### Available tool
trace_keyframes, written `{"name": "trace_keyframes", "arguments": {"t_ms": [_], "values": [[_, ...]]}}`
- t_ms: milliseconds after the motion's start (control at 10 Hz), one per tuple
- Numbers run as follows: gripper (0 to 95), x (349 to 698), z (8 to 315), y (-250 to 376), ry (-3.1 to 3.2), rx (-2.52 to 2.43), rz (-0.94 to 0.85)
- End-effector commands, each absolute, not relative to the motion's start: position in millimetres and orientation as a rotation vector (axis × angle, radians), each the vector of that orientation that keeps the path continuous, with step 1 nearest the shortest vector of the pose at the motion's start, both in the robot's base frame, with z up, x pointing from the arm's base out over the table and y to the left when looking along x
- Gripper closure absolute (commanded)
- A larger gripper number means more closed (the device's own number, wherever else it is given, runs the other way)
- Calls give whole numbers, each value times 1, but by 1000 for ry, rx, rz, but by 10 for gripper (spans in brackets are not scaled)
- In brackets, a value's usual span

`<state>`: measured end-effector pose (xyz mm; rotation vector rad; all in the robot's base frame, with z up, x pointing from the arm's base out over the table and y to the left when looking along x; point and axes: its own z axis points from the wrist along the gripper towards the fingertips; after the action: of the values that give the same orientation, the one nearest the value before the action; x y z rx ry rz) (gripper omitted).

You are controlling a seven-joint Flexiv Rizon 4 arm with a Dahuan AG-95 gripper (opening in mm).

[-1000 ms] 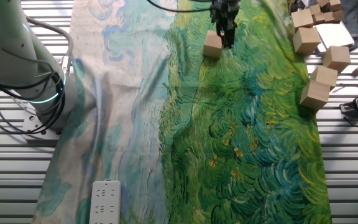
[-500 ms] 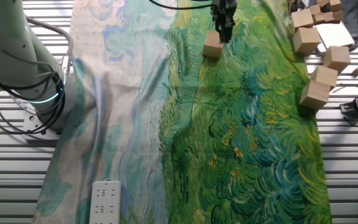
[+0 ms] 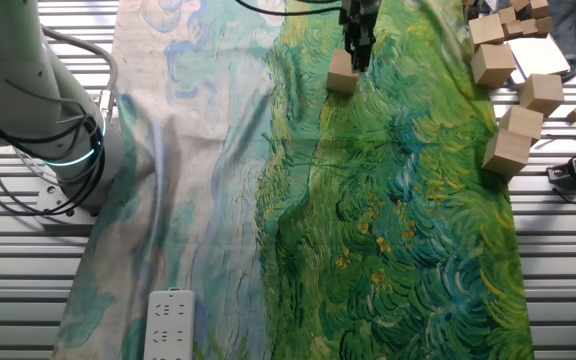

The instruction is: Pick up one small block

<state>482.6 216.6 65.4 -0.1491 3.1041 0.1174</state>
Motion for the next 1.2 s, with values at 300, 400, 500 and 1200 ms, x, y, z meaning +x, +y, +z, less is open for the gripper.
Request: {"name": "trace_keyframes", "arguments": {"t_ms": [300,400,500,1200], "values": [[0,475,55,198,3096,48,132],[0,474,51,199,3097,78,133],[190,474,47,199,3100,116,134],[190,475,38,202,3097,290,134]]}}
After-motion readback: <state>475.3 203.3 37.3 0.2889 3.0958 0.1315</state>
